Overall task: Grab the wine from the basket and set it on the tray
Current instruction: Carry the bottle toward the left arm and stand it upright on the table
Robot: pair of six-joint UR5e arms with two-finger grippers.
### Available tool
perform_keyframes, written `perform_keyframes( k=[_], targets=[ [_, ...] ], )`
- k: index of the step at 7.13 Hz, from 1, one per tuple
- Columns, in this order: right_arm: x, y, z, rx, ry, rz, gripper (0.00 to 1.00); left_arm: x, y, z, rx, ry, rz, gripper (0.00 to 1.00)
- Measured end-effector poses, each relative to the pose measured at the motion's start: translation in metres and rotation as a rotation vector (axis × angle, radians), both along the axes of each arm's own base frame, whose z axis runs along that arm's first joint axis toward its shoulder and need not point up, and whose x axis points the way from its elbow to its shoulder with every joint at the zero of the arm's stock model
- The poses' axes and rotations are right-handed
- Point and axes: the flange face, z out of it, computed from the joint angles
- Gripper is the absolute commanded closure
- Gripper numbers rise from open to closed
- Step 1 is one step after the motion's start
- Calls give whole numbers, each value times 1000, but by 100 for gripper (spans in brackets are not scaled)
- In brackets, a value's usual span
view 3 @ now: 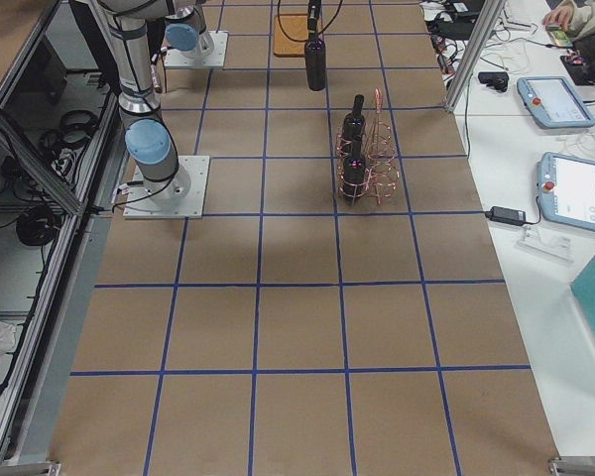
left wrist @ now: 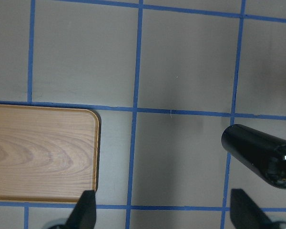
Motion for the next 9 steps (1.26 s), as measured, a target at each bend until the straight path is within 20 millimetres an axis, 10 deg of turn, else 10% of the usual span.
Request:
perform_keyframes(
  k=[4, 8, 9],
  targets=[
    [18, -2, -39, 15, 8, 16, 75, 0, 0, 0, 1, 1, 1, 0],
    [19, -1, -52, 38, 22, 20, 0, -1, 0, -1, 1, 0, 0, 0],
    [19, -2, -47, 27, 18, 21, 0, -1, 0, -1, 1, 3, -1, 0]
  ],
)
